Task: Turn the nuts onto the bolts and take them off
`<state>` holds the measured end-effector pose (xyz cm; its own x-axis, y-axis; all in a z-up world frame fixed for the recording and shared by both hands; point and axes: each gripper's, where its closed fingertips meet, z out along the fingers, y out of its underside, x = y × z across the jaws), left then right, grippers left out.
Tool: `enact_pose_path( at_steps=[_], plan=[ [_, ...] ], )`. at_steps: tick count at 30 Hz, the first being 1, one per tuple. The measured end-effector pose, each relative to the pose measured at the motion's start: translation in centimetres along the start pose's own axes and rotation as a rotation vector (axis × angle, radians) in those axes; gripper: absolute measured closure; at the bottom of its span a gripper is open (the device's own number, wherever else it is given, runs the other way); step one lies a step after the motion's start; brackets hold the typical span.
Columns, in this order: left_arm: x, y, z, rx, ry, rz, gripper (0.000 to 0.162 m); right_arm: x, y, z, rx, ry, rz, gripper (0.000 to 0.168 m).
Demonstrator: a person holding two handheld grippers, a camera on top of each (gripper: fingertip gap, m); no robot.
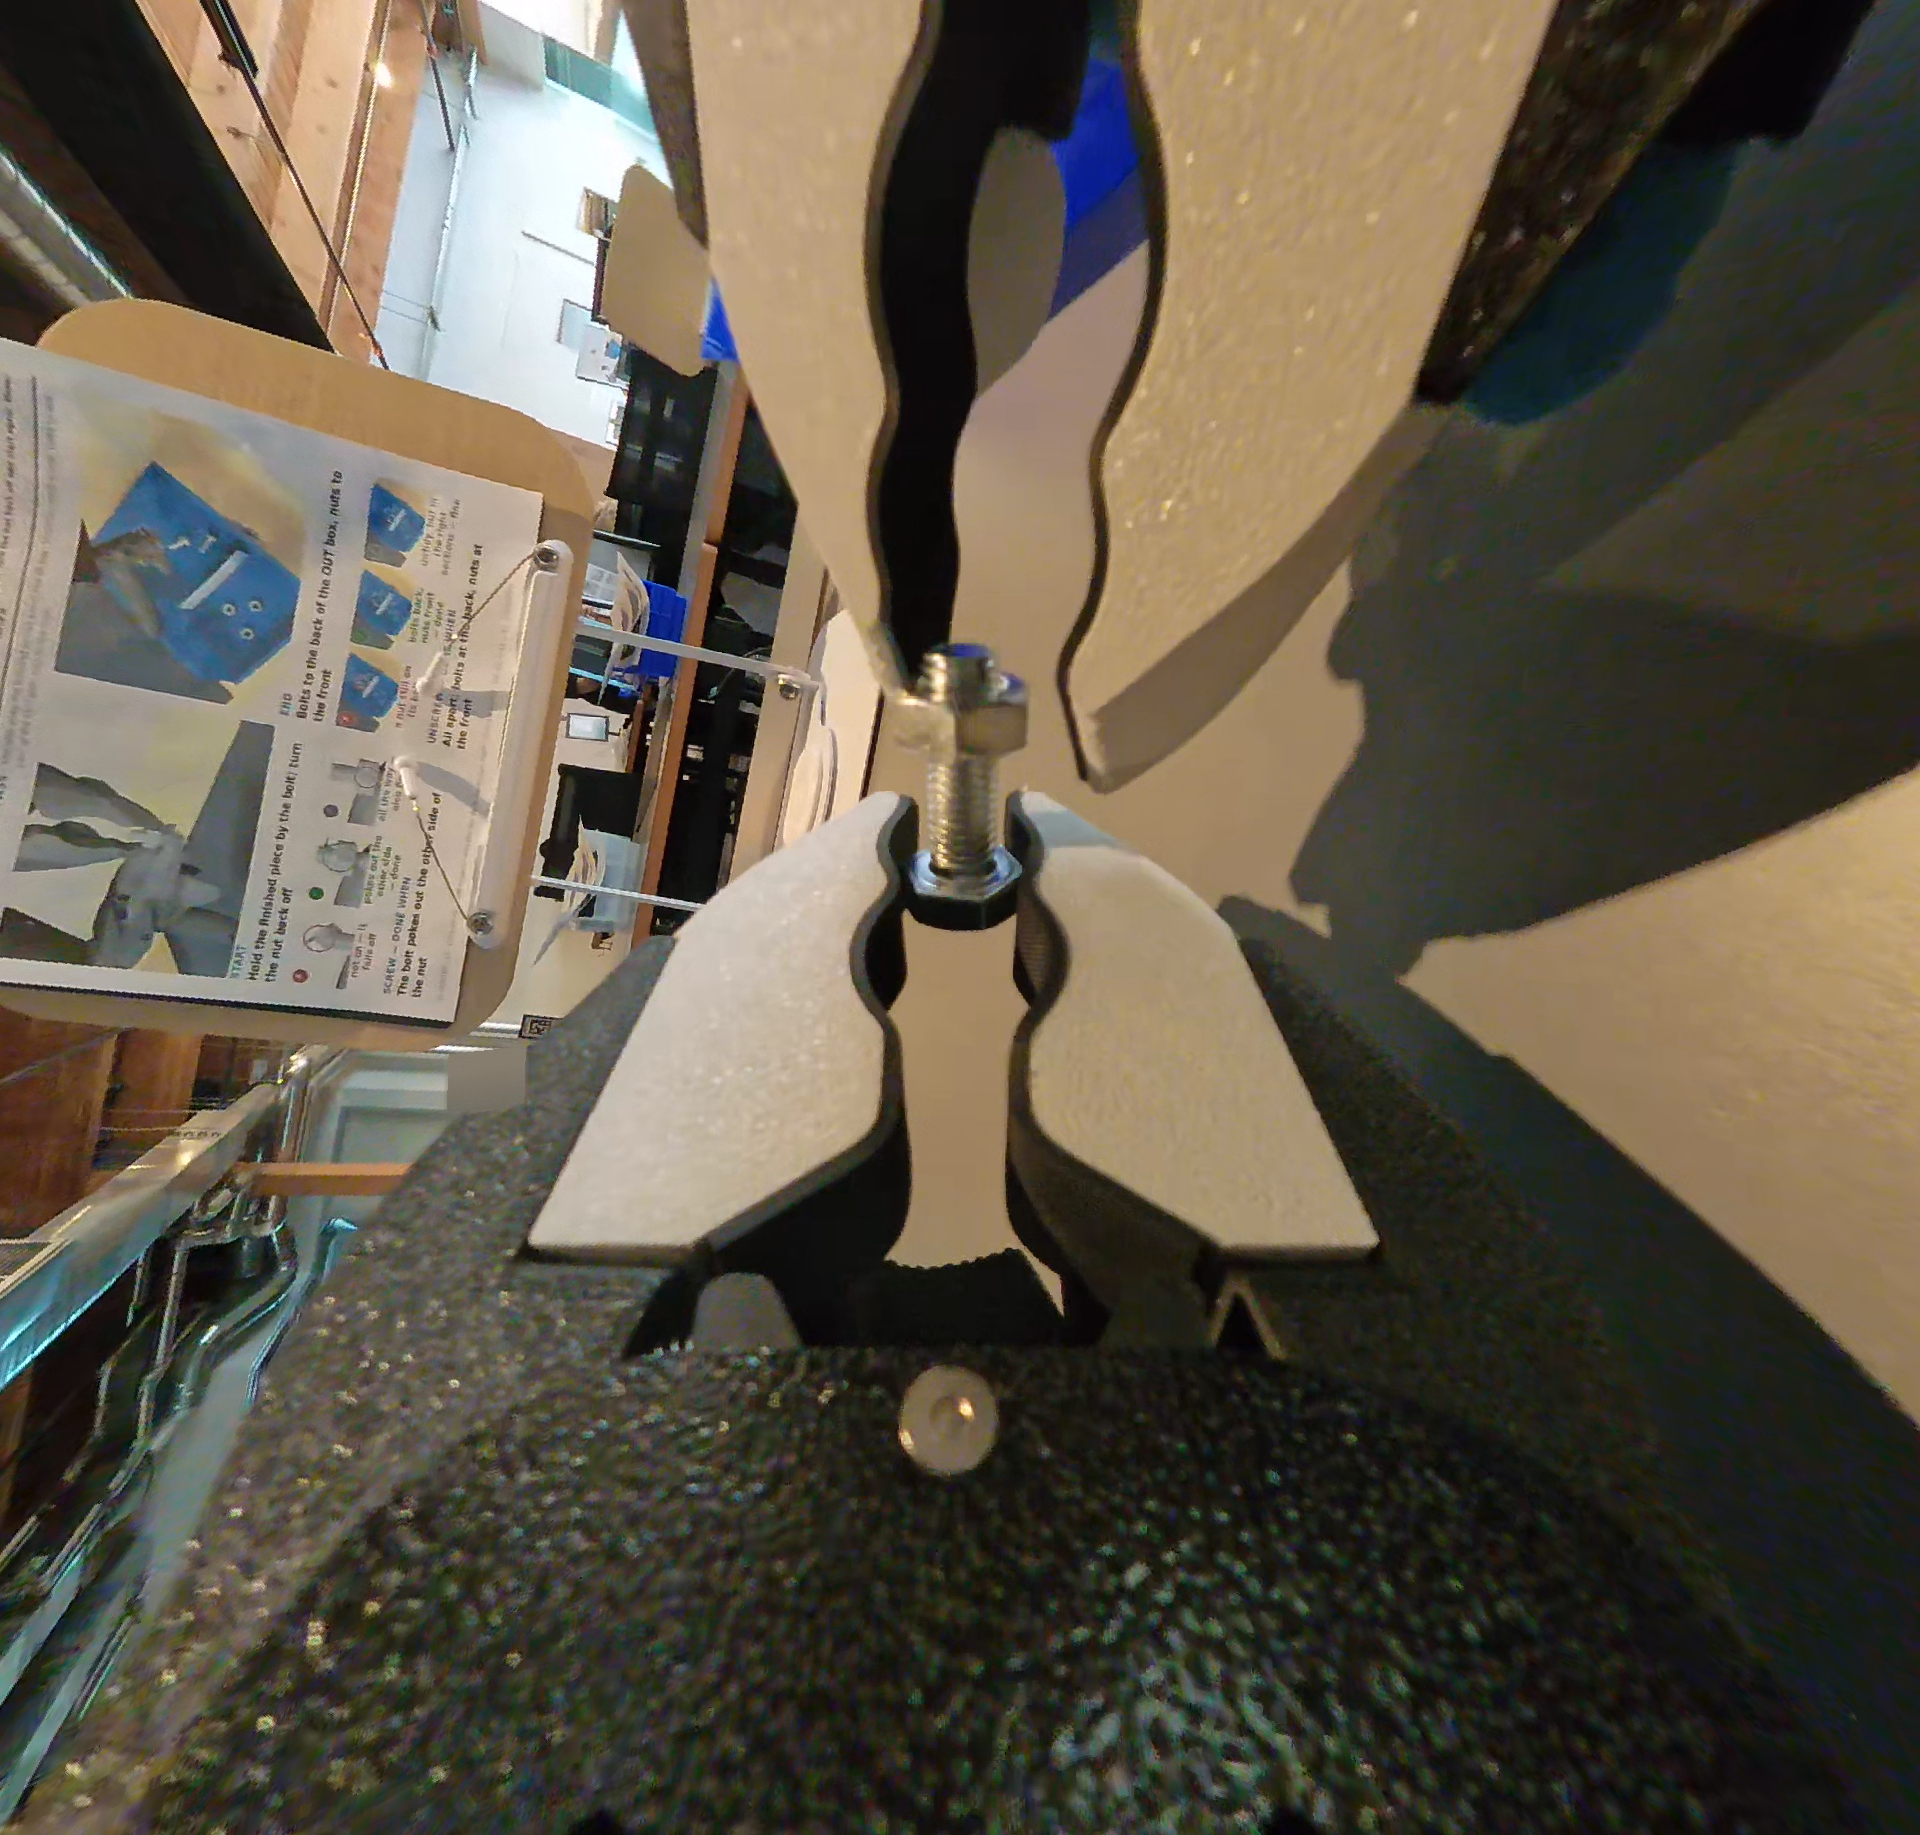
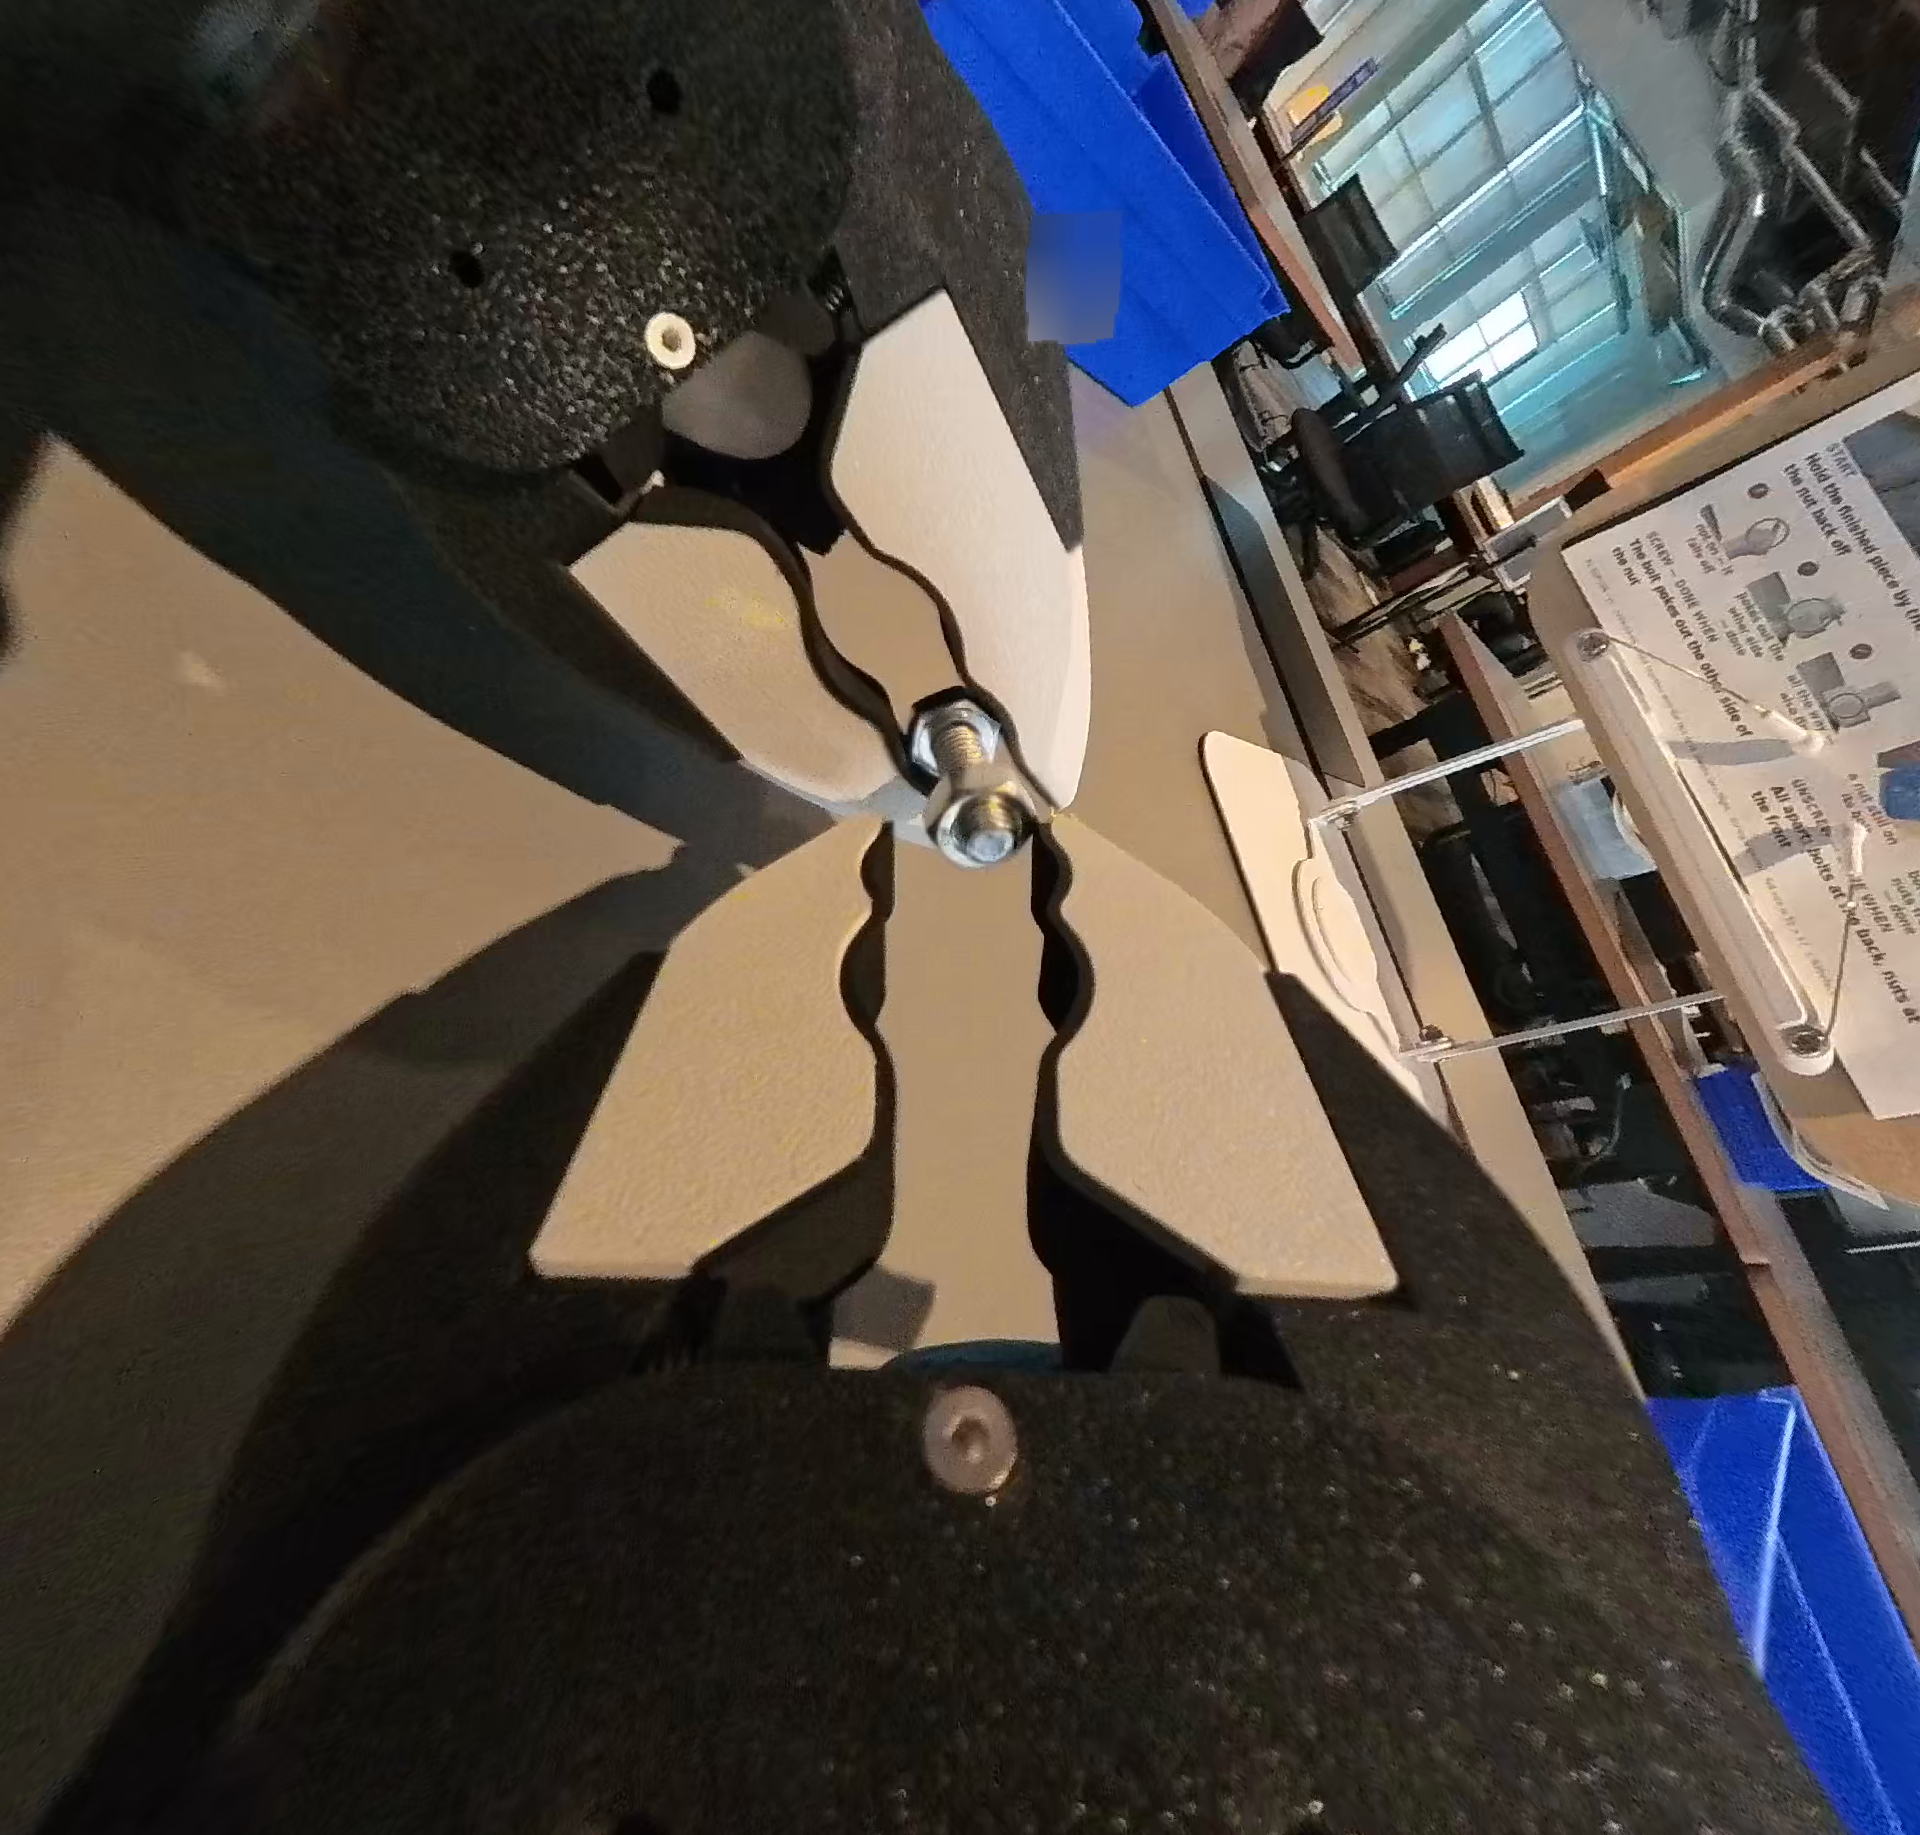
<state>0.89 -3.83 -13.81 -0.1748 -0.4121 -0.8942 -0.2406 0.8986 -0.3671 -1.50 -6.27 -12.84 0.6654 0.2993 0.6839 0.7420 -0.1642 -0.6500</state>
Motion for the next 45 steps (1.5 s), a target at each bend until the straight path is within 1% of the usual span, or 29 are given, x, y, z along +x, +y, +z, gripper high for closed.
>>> enact_pose_path(
  at_steps=[5, 11, 16, 20, 24, 28, 32, 39, 42, 45],
  plan=[
    [-0.3, 0.1, -0.1, 0.003, -0.01, -0.025, 0.146, -0.3, 0.2, 0.1, -0.003, -0.032, 0.034, 0.145],
    [-0.4, 0.3, -0.1, -0.003, -0.012, -0.04, 0.146, -1.1, 0.2, 0.0, 0.009, -0.081, 0.024, 0.15],
    [-0.1, 0.3, -0.1, -0.004, -0.001, -0.03, 0.146, 0.3, 0.5, -0.2, -0.001, -0.015, 0.038, 0.146],
    [0.0, 0.2, -0.1, -0.001, 0.004, -0.031, 0.146, 0.3, 0.1, -0.3, 0.016, 0.002, 0.004, 0.146],
    [0.1, 0.1, 0.0, 0.0, 0.011, -0.028, 0.146, 0.5, -0.1, -0.4, 0.022, 0.033, -0.026, 0.142],
    [0.3, 0.0, 0.0, 0.004, 0.019, -0.015, 0.146, 0.3, -0.8, -0.6, 0.059, 0.028, -0.035, 0.141],
    [0.2, -0.2, -0.1, 0.013, 0.011, -0.013, 0.146, -0.1, -0.3, -0.1, 0.03, 0.011, -0.038, 0.141],
    [0.1, -0.2, -0.1, 0.018, 0.009, -0.02, 0.146, 0.3, 0.3, 0.0, -0.006, 0.024, -0.011, 0.152],
    [0.0, -0.1, -0.1, 0.009, 0.008, -0.023, 0.146, 0.0, 0.4, 0.0, -0.011, -0.005, 0.005, 0.154],
    [-0.3, 0.1, -0.1, 0.011, 0.003, -0.055, 0.146, -0.8, 0.3, 0.0, 0.005, -0.06, 0.01, 0.162]
  ],
)
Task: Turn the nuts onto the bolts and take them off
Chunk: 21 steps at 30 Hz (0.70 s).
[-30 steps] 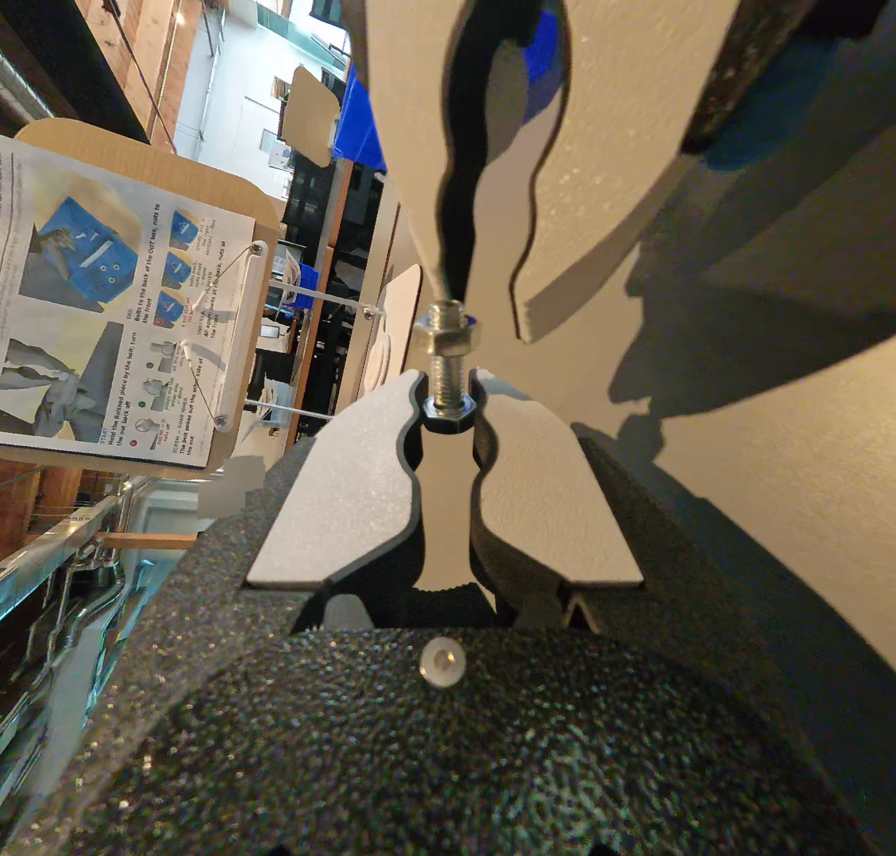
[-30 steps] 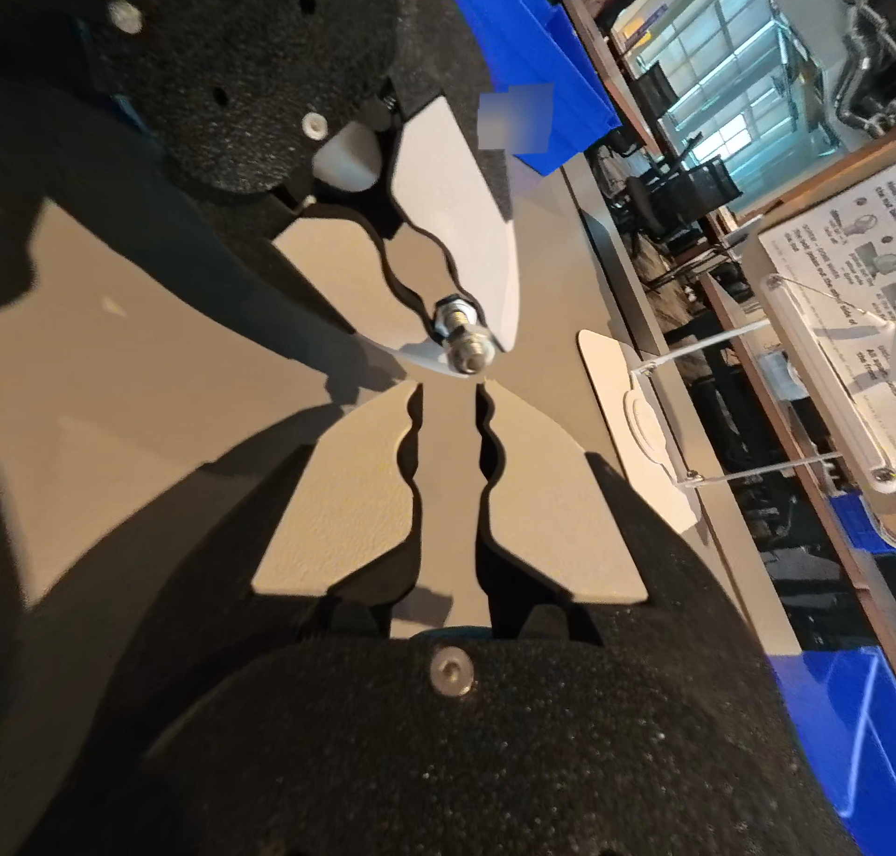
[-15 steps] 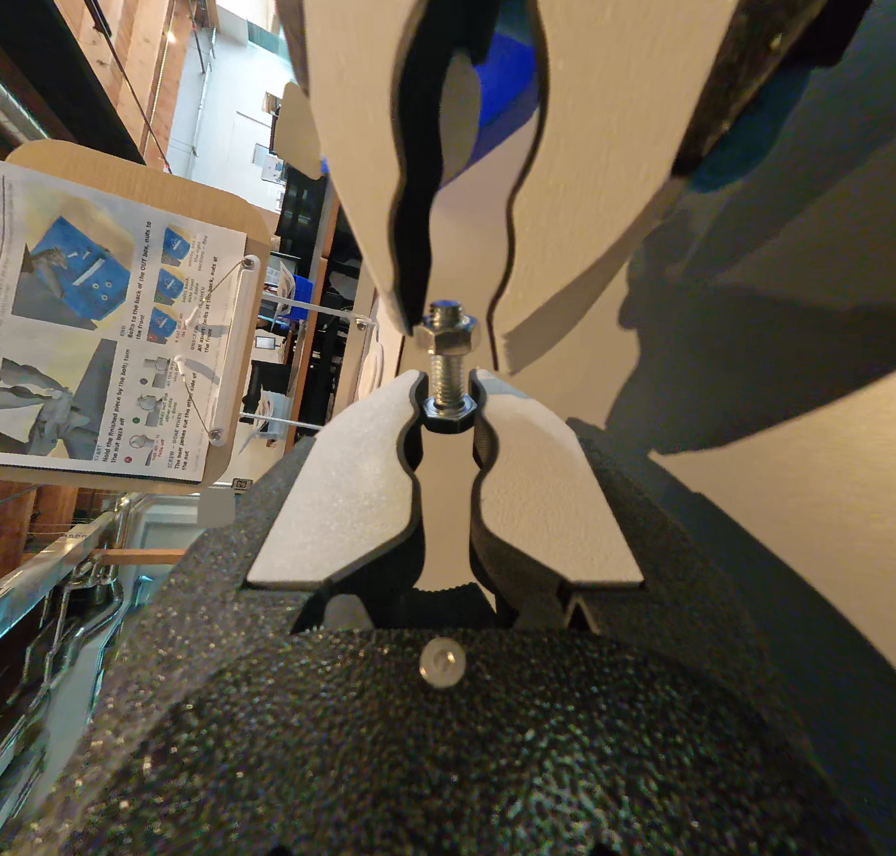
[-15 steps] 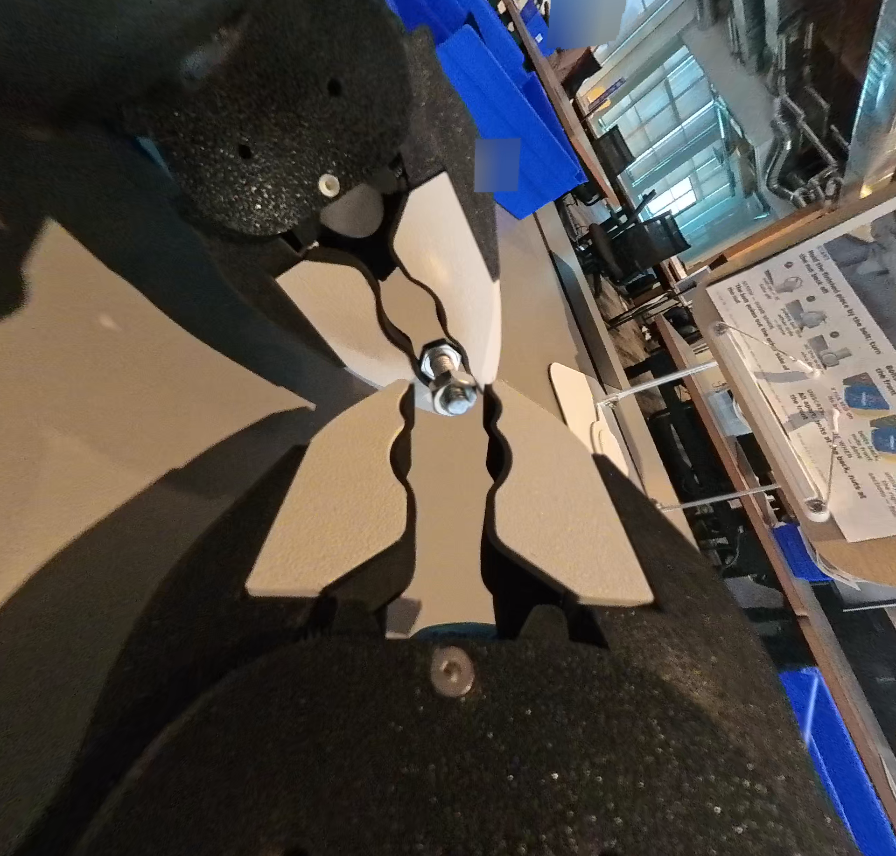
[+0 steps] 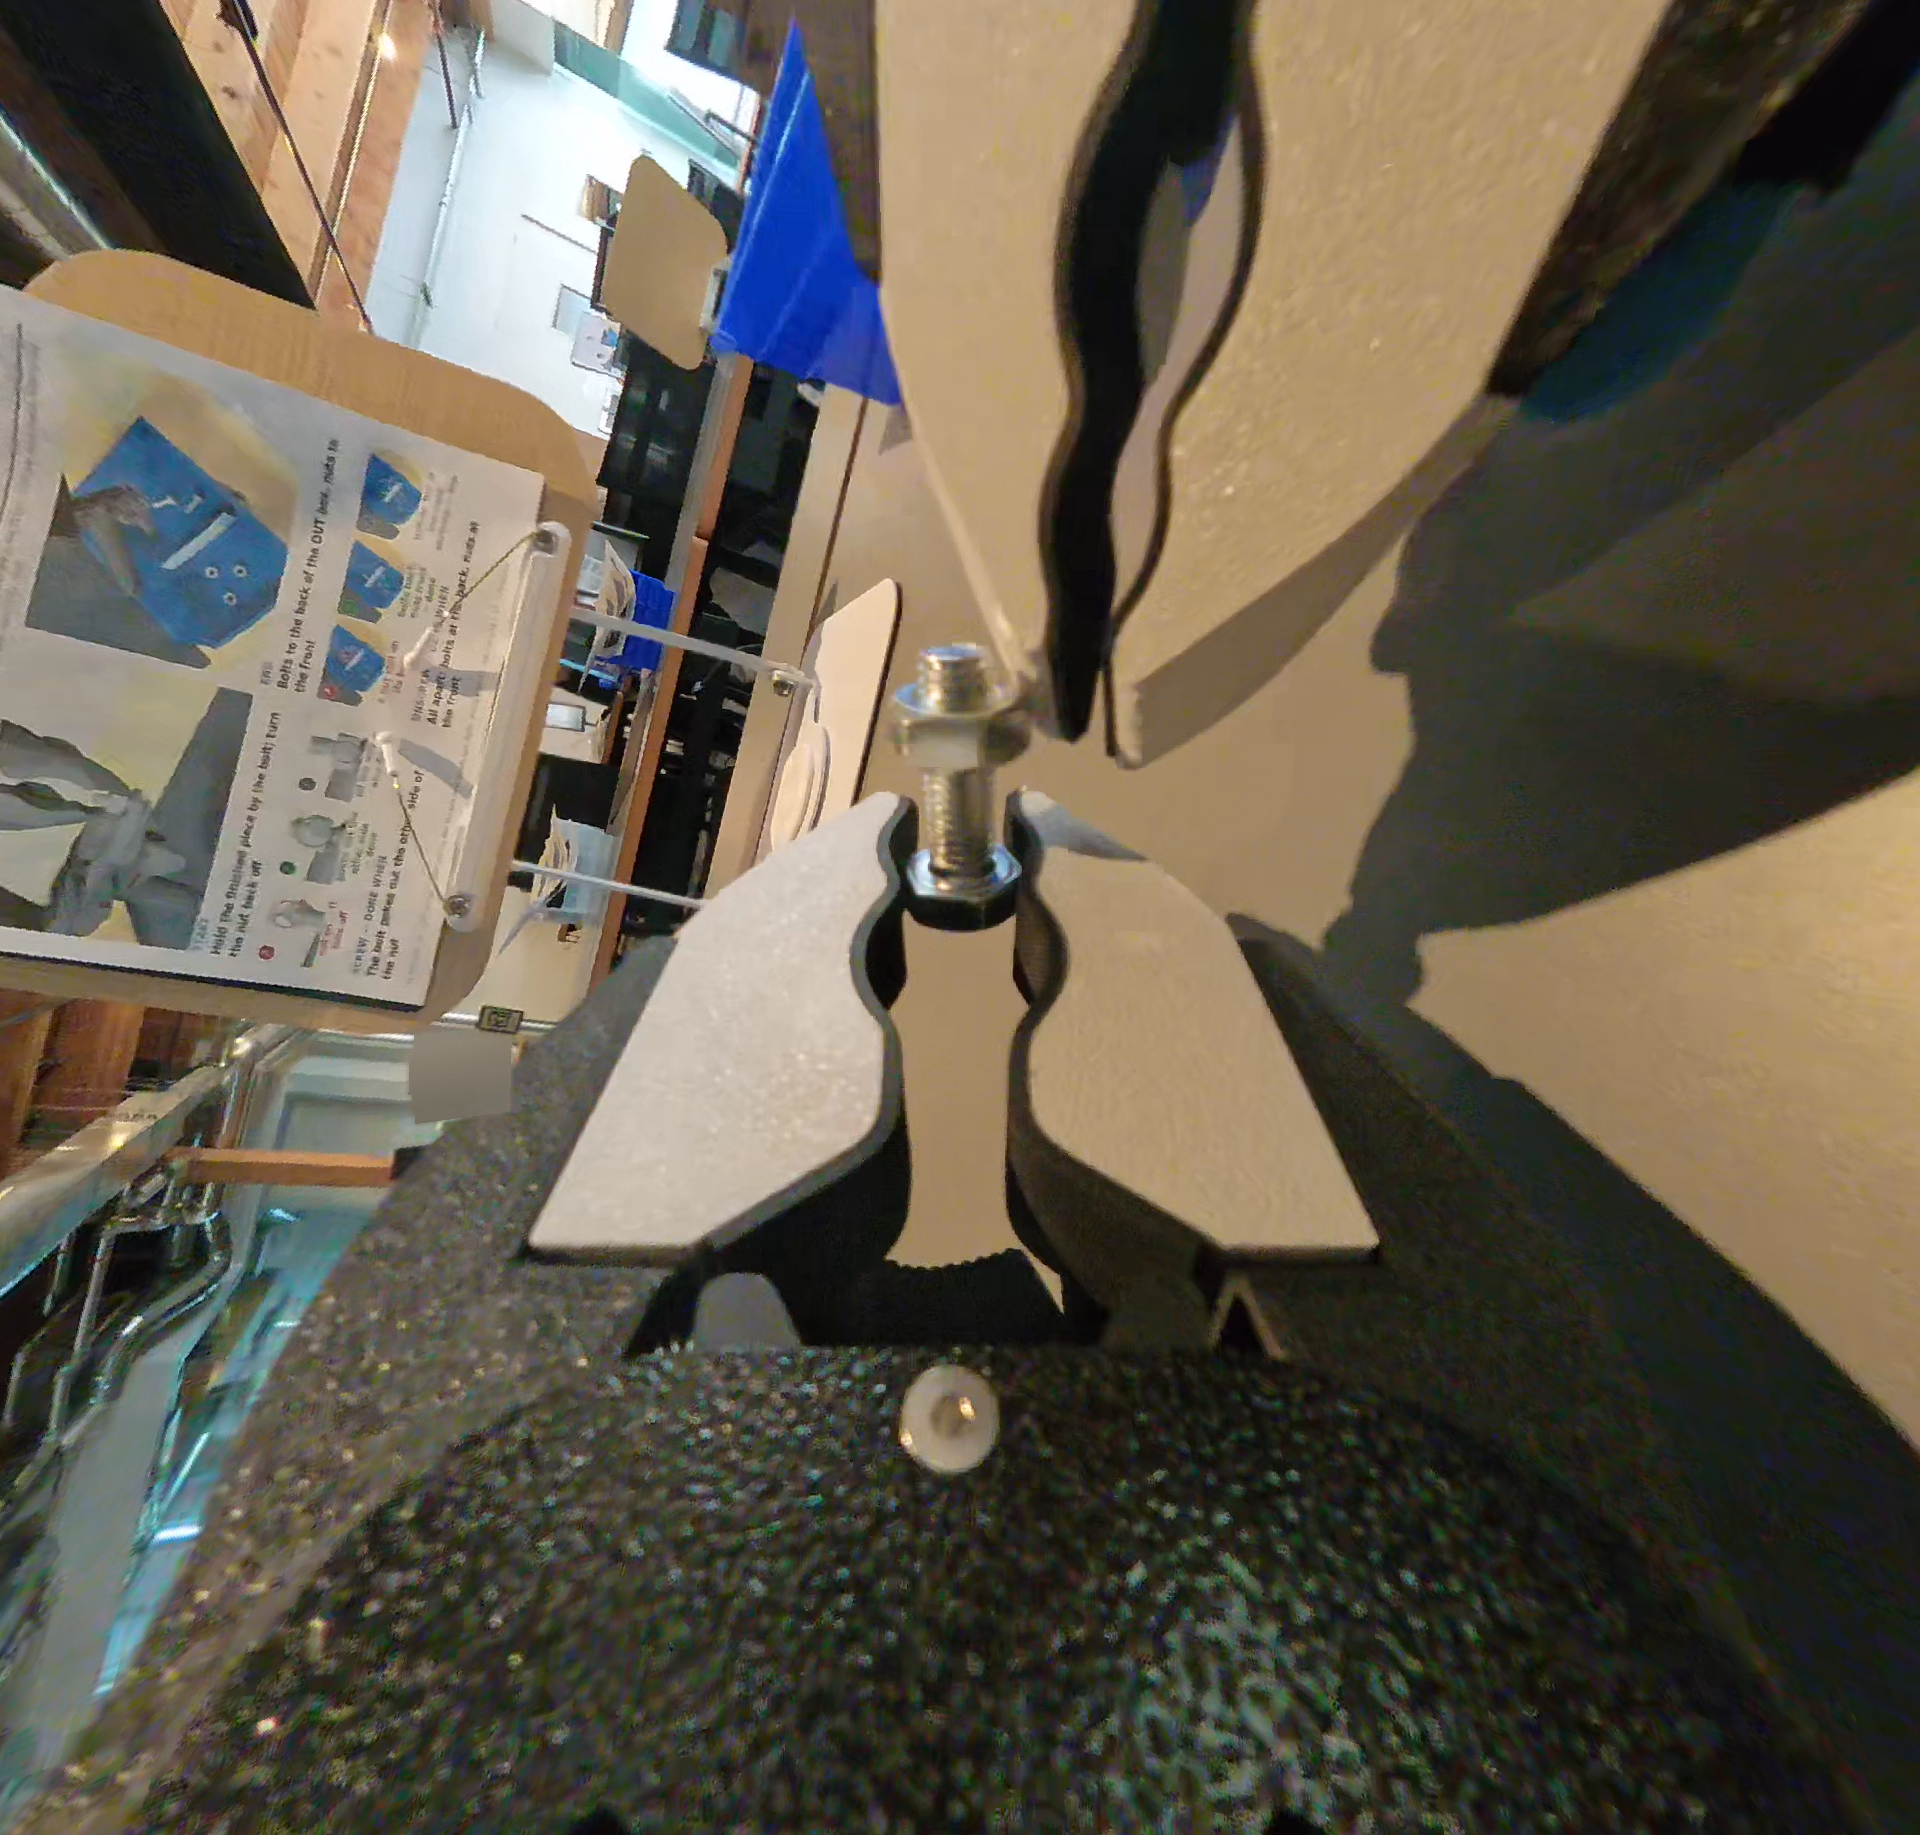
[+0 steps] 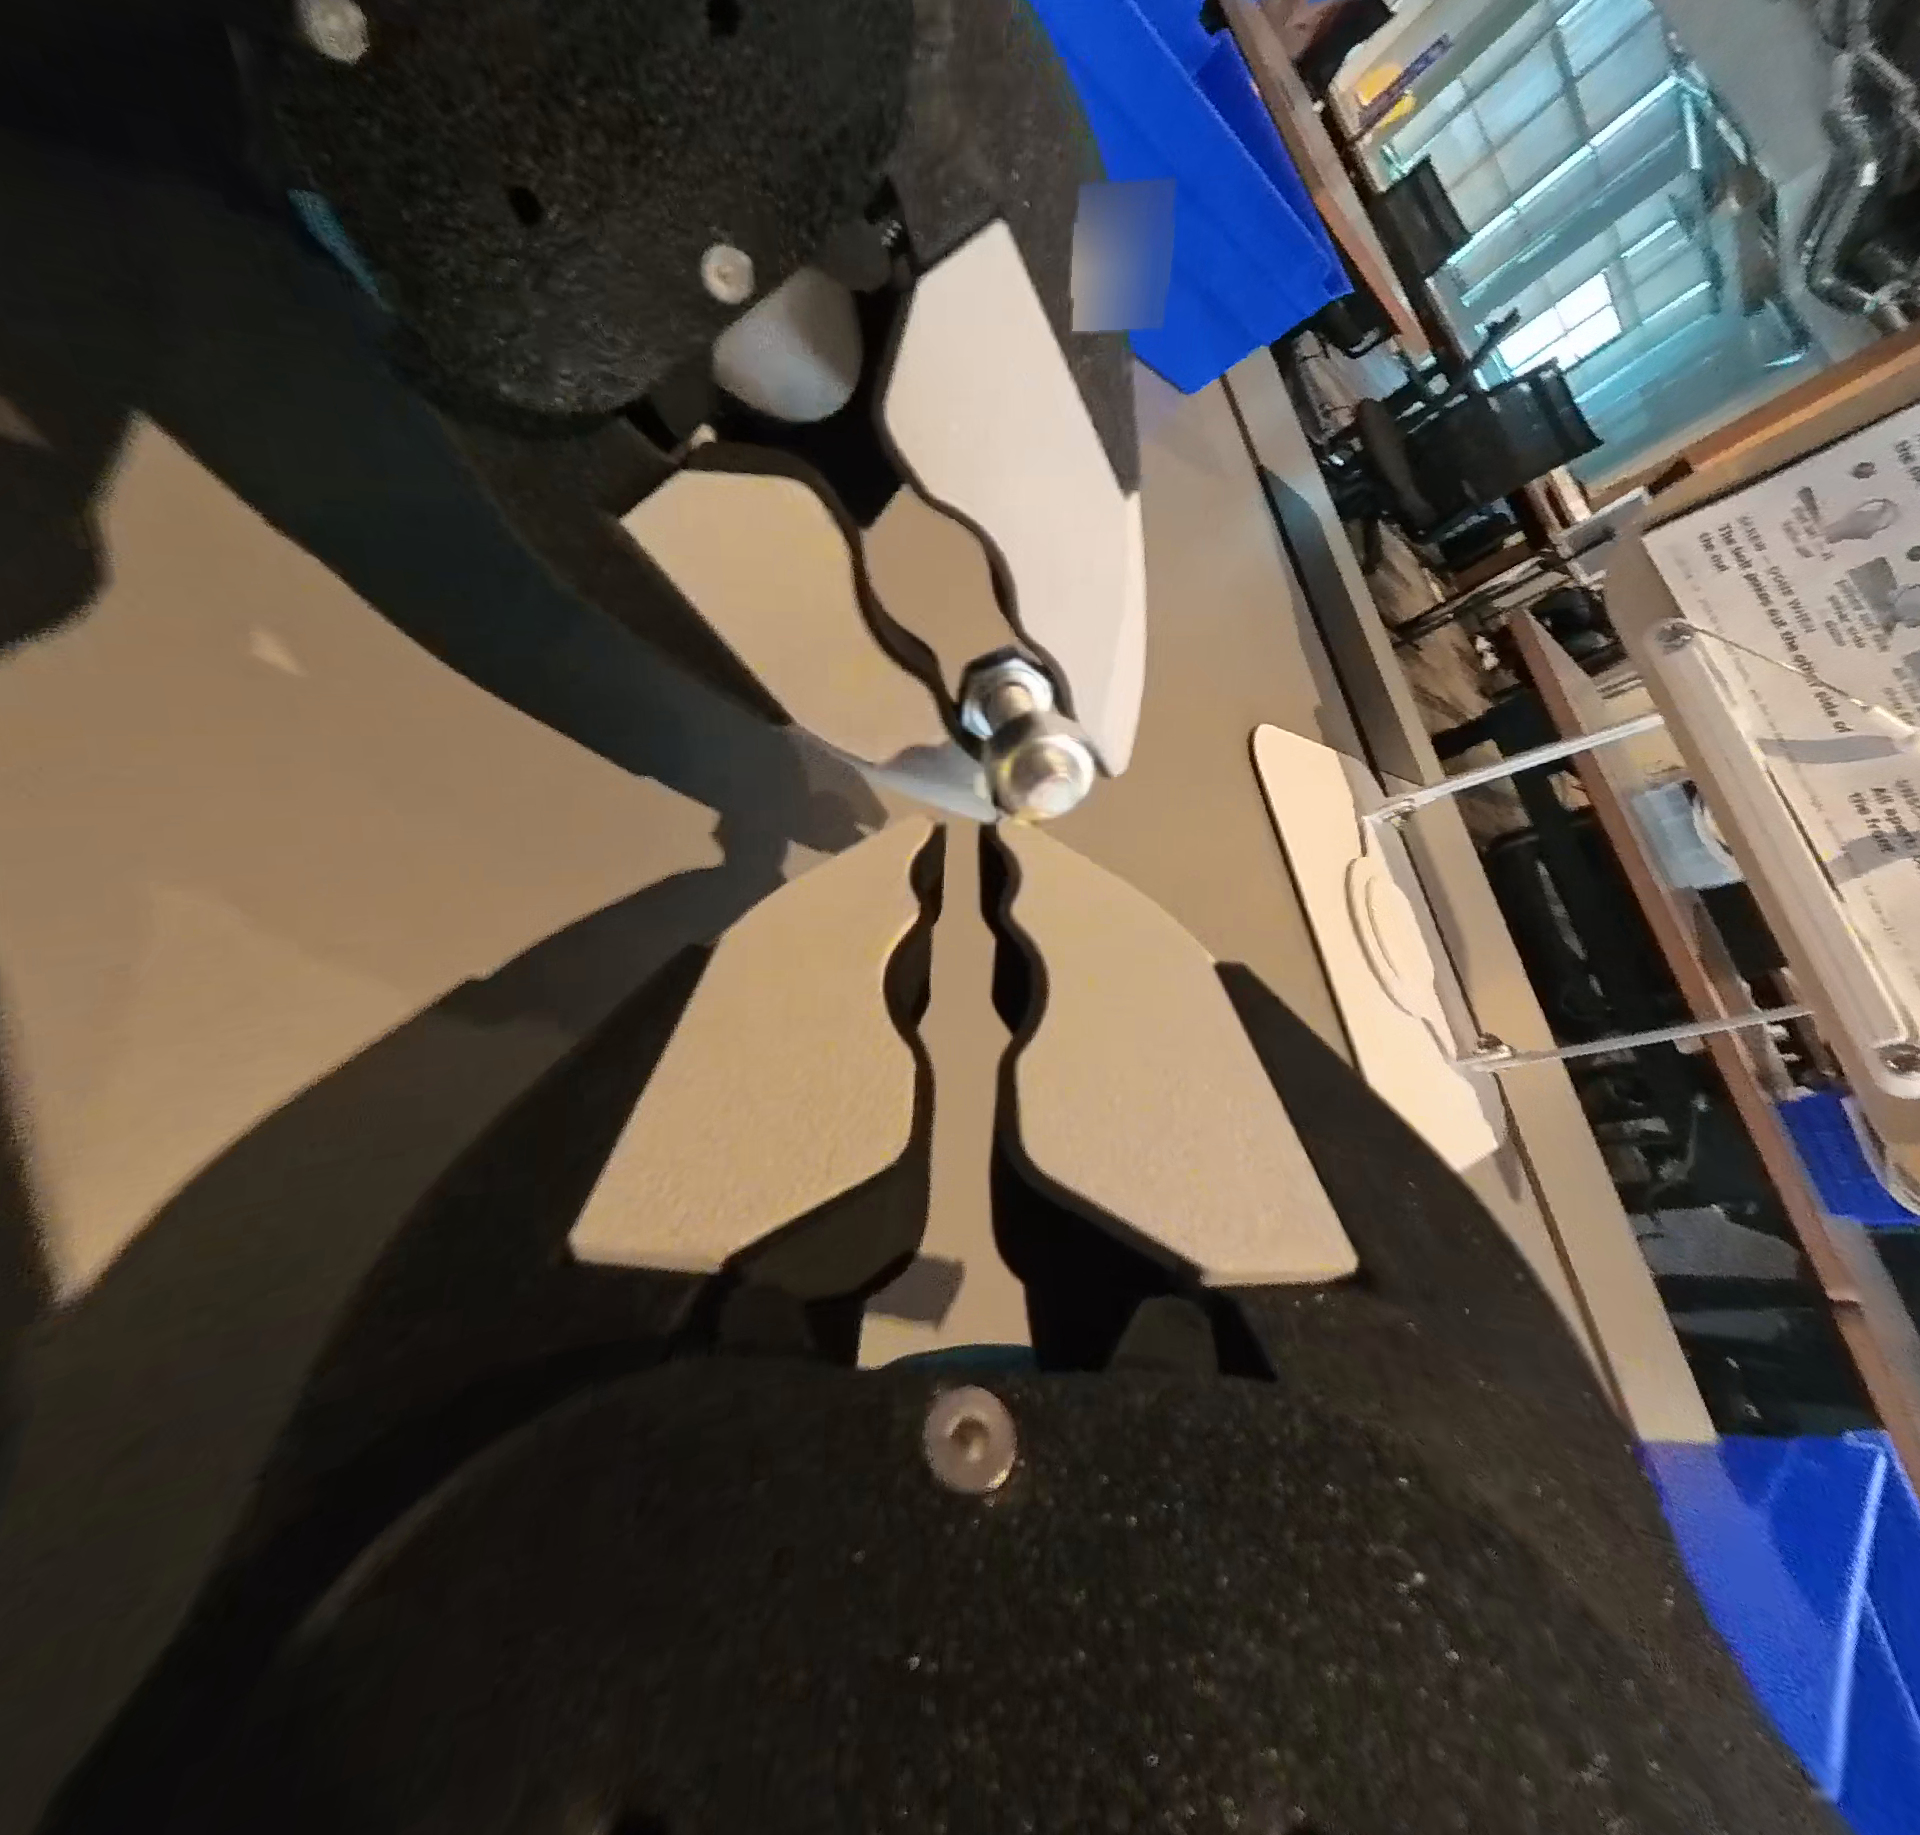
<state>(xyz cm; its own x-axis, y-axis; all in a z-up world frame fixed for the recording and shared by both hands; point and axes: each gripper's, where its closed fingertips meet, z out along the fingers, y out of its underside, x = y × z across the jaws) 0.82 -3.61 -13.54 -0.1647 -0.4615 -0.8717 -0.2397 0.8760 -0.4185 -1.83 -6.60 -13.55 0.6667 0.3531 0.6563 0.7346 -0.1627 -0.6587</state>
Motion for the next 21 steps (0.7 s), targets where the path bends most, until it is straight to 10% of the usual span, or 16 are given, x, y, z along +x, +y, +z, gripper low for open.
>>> enact_pose_path(
  at_steps=[21],
  plan=[
    [0.7, -0.1, 0.2, 0.0, 0.034, 0.032, 0.146, 0.4, -0.8, -0.7, 0.034, 0.065, -0.153, 0.135]
  ],
)
